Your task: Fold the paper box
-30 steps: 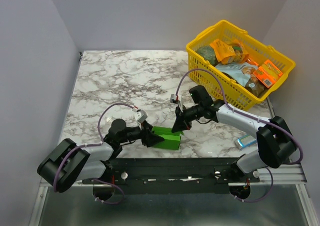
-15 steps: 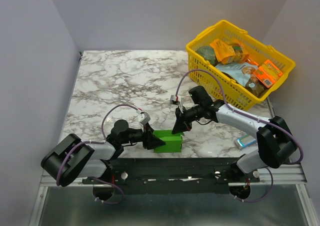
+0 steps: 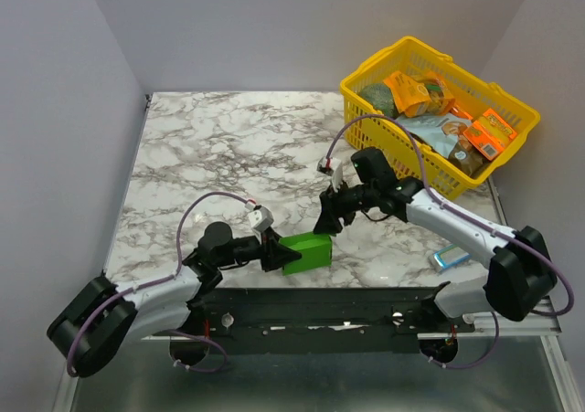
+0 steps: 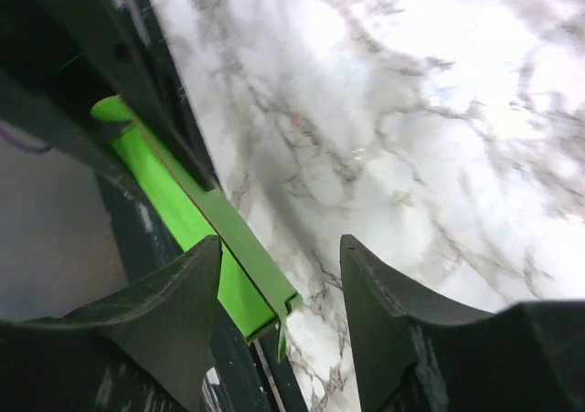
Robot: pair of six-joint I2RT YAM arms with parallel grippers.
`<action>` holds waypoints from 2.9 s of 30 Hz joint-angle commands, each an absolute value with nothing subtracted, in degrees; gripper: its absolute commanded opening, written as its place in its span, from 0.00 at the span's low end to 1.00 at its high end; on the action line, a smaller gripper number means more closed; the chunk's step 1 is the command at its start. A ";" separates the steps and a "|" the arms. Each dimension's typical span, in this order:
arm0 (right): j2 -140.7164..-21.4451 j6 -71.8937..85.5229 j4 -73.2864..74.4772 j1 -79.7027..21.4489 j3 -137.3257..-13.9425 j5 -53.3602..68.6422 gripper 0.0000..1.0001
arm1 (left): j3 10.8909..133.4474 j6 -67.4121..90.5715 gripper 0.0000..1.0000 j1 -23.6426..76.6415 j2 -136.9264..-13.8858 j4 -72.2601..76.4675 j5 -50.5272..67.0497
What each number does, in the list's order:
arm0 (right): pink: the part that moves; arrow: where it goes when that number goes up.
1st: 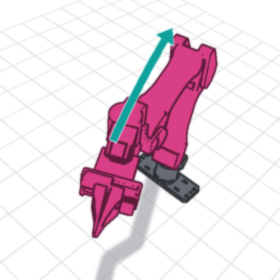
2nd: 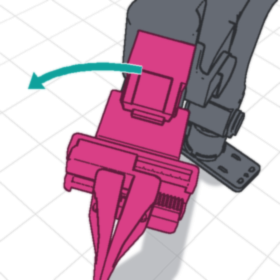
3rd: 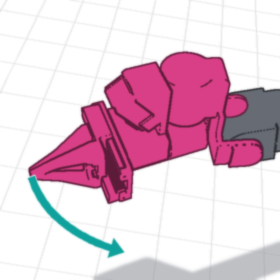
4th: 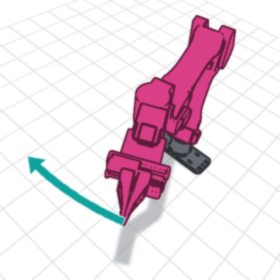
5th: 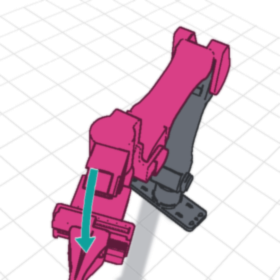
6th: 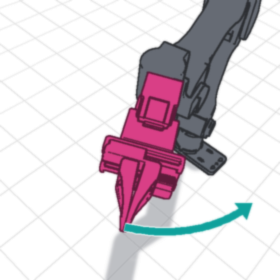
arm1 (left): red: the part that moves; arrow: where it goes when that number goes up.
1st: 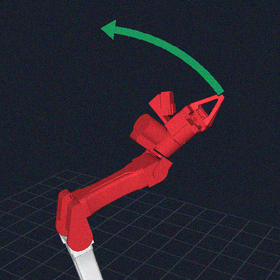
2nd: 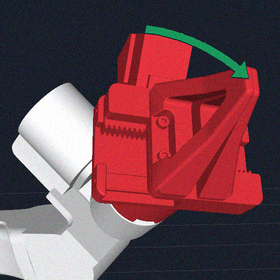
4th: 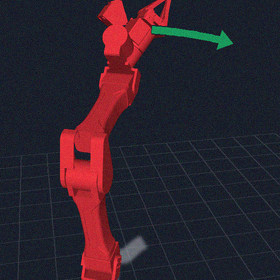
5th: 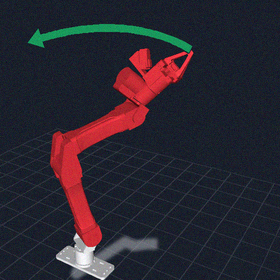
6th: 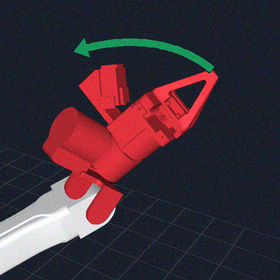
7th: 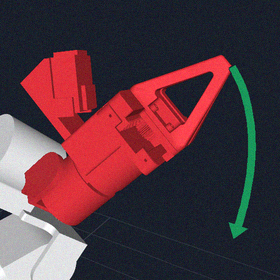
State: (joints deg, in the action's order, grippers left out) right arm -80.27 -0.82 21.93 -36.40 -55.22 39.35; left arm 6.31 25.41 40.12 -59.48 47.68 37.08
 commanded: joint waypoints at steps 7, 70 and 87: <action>-59.44 5.55 31.37 -36.30 -57.04 14.95 0.61 | 13.01 2.21 0.23 57.03 -46.58 25.67 0.48; -73.03 10.01 34.54 -46.93 -61.43 8.71 0.01 | 11.08 1.30 0.21 60.38 -51.42 32.87 4.66; -73.30 24.08 28.74 -50.27 -58.71 5.98 0.01 | 11.07 3.95 0.20 60.29 -51.33 33.31 2.81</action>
State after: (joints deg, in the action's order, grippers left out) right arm -73.52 19.59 34.83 -48.07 -59.02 2.96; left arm 10.39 2.63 60.12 -51.00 32.01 3.27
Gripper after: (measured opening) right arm 0.012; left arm 0.371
